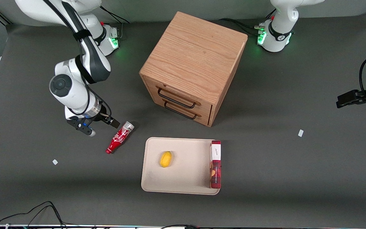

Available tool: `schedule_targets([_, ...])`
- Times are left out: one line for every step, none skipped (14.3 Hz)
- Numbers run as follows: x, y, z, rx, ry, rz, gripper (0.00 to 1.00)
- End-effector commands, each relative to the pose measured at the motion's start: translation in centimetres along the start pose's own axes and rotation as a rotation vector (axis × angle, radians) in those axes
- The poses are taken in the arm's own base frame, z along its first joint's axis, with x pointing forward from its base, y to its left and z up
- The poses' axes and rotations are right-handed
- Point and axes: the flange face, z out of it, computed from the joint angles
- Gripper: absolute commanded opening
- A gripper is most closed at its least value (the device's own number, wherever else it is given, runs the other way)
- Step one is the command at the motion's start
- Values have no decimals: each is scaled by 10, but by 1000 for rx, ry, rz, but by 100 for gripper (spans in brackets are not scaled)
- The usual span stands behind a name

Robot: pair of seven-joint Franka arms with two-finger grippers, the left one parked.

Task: Place coke bottle on tray
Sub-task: 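Move the open right gripper down over the lying red Coca-Cola bottle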

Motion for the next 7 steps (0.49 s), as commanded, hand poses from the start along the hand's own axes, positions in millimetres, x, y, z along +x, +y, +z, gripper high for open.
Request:
schedule_targets([0,-9,41,-10,36,49,100])
schedule_targets([1,-10,52,-1,42,65,100])
schedule_targets([0,-12,60,4,44,74,100])
schedule_targets([-2,-14,67,2,42,71,100])
schedule_targets([-3,-14,76,3,41,78,100])
schedule_targets([-2,-14,85,8,45,94,100])
schedule_targets([-5,-16,95,3,46,84,100])
